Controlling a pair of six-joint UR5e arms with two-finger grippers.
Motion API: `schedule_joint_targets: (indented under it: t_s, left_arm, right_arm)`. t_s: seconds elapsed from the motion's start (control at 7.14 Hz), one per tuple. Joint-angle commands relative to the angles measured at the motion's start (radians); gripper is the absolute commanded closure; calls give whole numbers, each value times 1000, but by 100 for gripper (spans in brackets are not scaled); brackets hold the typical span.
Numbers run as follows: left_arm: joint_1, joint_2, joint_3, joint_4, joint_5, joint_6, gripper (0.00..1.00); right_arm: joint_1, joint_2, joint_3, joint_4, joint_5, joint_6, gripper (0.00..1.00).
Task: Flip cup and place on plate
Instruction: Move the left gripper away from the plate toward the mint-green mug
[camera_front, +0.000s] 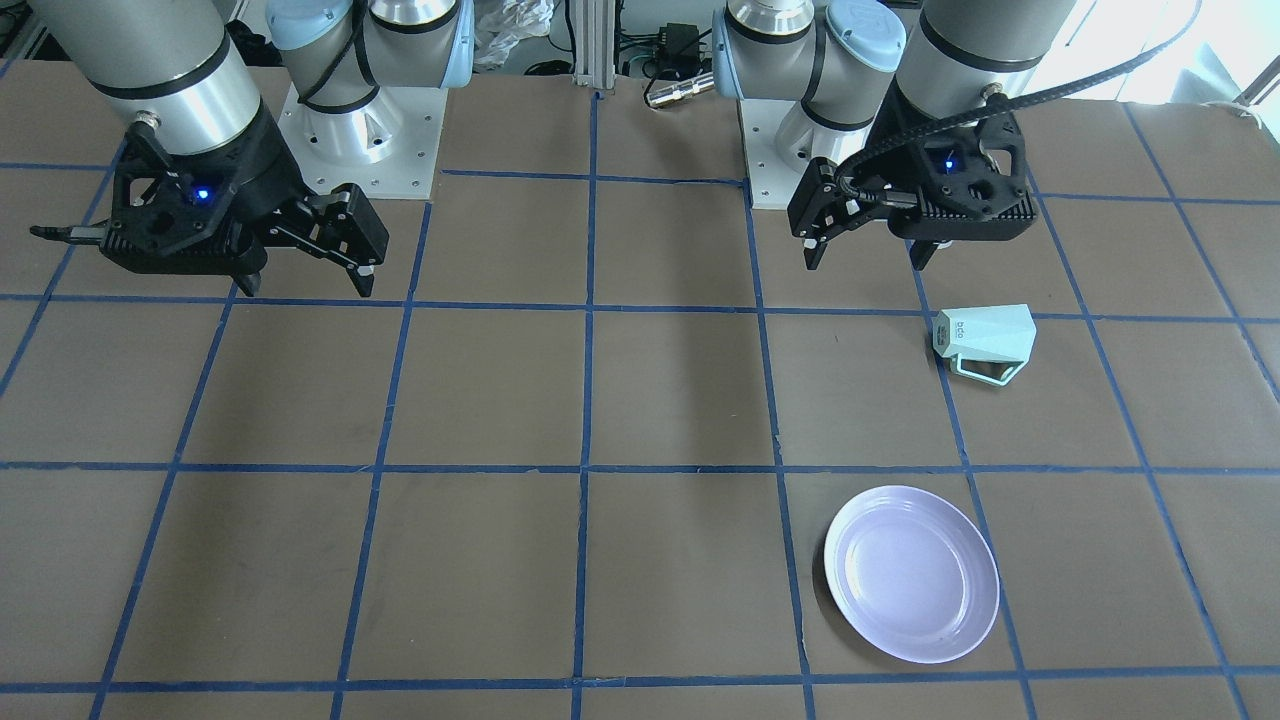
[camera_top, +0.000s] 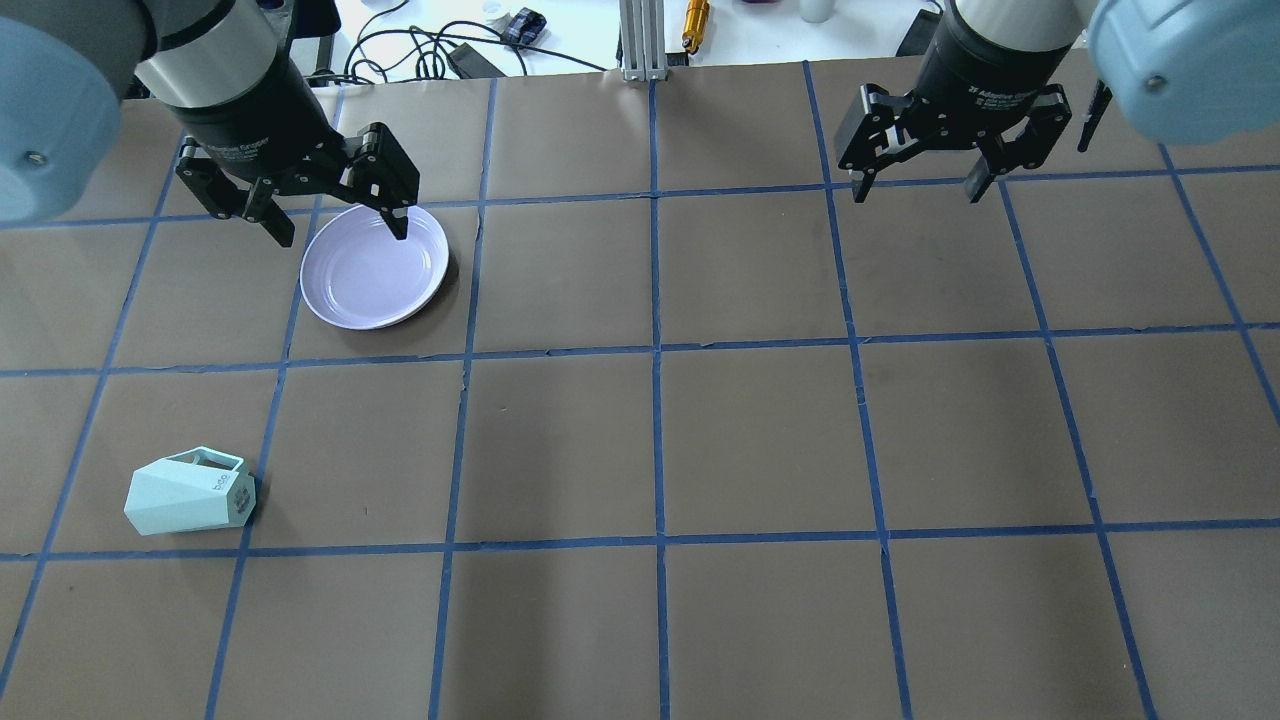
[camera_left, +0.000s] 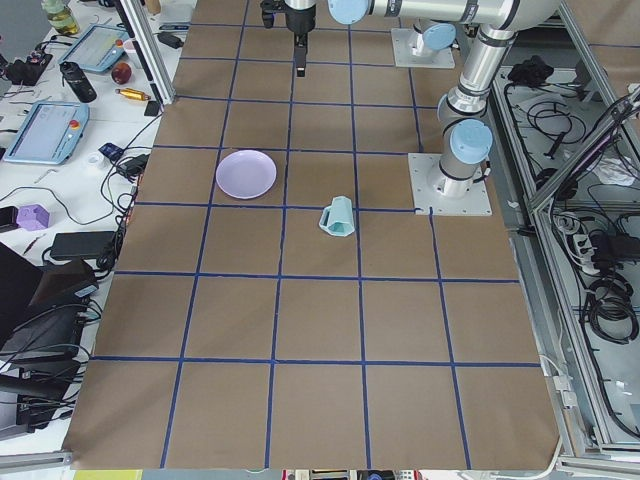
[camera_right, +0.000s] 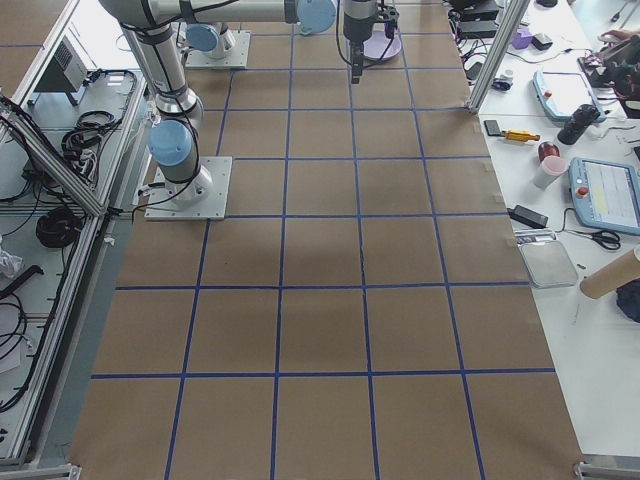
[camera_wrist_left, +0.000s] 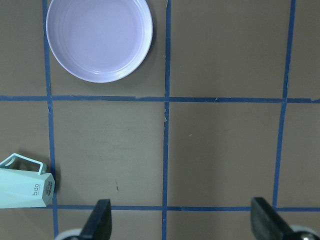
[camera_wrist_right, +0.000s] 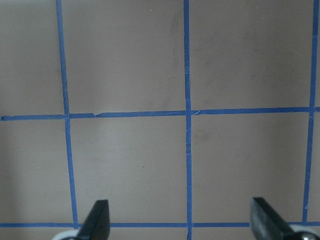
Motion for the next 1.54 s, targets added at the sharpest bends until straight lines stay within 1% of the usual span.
schedule_joint_targets:
  t_s: [0.0,1.4]
  left_arm:
    - [0,1,2,-1,0,3,0]
    - [18,6,11,-1,-1,28,0]
  right_arm:
    - [0,0,0,0,0,0,0]
    - [0,0,0,0,0,0,0]
